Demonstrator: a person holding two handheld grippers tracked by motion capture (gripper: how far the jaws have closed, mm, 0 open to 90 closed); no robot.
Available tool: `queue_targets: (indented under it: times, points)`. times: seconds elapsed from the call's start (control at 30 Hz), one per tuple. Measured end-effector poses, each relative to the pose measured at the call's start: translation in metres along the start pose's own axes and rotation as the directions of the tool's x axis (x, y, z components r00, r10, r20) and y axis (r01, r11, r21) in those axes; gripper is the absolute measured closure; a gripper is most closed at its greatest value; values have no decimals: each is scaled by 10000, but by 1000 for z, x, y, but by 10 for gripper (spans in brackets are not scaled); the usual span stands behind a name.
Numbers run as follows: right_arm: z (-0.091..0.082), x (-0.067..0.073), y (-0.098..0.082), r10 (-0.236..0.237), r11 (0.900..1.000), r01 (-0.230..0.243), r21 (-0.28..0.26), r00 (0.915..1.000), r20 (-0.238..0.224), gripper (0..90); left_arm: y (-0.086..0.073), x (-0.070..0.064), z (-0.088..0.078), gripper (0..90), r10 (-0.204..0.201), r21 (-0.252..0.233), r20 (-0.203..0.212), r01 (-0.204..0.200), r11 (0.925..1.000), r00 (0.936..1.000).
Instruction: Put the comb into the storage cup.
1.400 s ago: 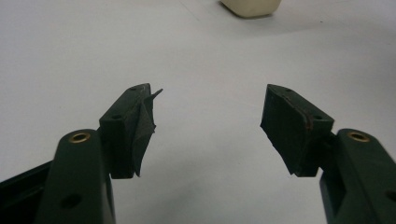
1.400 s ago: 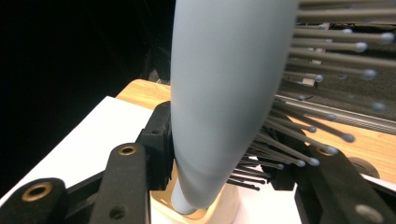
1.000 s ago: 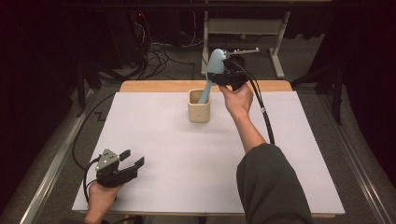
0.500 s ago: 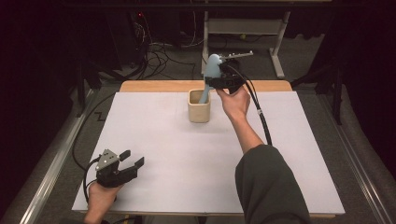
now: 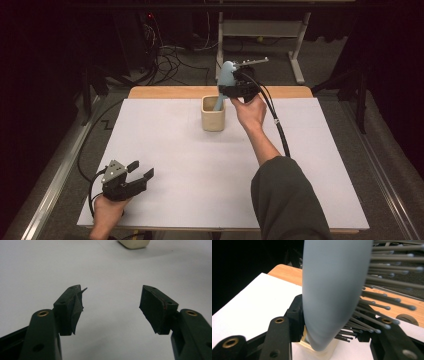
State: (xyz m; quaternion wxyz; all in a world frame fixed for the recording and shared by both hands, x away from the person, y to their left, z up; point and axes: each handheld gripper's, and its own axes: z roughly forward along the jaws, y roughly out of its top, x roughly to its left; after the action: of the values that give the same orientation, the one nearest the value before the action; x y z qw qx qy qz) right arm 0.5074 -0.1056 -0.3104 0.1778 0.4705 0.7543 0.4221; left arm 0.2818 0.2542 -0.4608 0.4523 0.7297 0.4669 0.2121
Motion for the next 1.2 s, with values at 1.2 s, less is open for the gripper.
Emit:
queue_targets:
  times: [1.2]
  points:
    - [16, 7, -14, -172, 9988, 175, 465, 9998, -85, 526, 0, 1, -1, 354, 56, -36, -26, -56, 10000, 10000]
